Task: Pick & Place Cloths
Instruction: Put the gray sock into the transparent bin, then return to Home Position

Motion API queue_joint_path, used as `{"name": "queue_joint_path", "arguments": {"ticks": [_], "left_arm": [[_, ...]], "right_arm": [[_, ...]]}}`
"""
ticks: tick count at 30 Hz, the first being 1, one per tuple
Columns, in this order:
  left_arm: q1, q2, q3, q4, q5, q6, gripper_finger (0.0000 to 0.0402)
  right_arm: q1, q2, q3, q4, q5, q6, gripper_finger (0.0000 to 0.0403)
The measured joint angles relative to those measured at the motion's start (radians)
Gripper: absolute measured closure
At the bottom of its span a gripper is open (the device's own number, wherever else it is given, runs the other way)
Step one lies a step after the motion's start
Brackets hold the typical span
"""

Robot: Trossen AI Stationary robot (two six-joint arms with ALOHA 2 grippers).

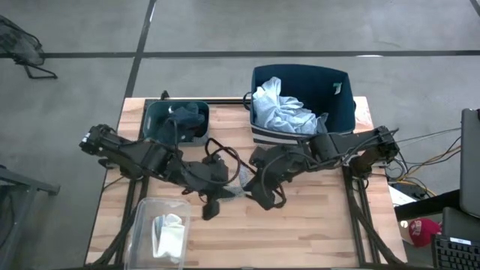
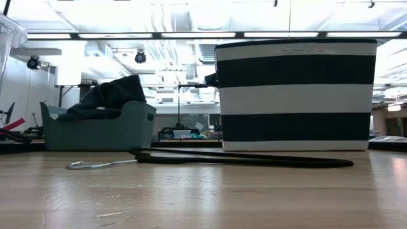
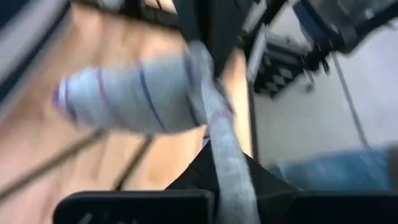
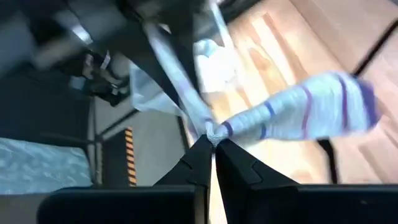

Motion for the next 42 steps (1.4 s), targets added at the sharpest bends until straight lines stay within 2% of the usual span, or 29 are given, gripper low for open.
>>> {"name": "queue_joint_path", "arguments": {"ticks": [4, 8, 11, 15, 20, 23, 26, 32, 36, 38, 42], "left_arm": [[-0.019, -0.043, 0.027, -0.204, 0.162, -0.089, 0.0395], [-0.040, -0.098, 0.019, -0.373, 0.420, -0.233, 0.0393], [-0.076, -0.117, 0.010, -0.509, 0.497, -0.355, 0.0396], [-0.151, -0.121, -0.013, -0.666, 0.604, -0.496, 0.0394], [-0.213, -0.120, -0.109, -0.619, 0.688, -0.522, 0.0389], [-0.229, -0.121, -0.189, -0.581, 0.663, -0.522, 0.0385], [-0.229, -0.123, -0.270, -0.582, 0.646, -0.546, 0.0365], [-0.234, -0.124, -0.361, -0.567, 0.723, -0.548, 0.0277], [-0.234, -0.126, -0.364, -0.544, 0.767, -0.433, 0.0223], [-0.227, -0.126, -0.347, -0.544, 0.703, -0.366, 0.0216], [-0.185, -0.139, -0.305, -0.544, 0.424, -0.319, 0.0240]], "right_arm": [[0.000, -0.002, 0.000, -0.116, 0.038, -0.023, 0.0363], [-0.001, 0.001, -0.004, -0.237, 0.137, -0.024, 0.0331], [-0.008, 0.001, -0.024, -0.260, 0.182, -0.015, 0.0310], [-0.011, 0.001, -0.055, -0.253, 0.182, -0.014, 0.0287], [-0.012, 0.001, -0.092, -0.246, 0.182, -0.012, 0.0264], [-0.014, 0.001, -0.104, -0.236, 0.182, -0.011, 0.0253], [-0.014, 0.001, -0.109, -0.232, 0.182, -0.011, 0.0244], [-0.014, 0.001, -0.118, -0.227, 0.181, -0.011, 0.0229], [-0.014, 0.001, -0.118, -0.226, 0.182, -0.017, 0.0223], [-0.014, 0.001, -0.118, -0.219, 0.182, -0.033, 0.0226], [-0.028, -0.002, -0.104, -0.279, 0.182, -0.140, 0.0264]]}}
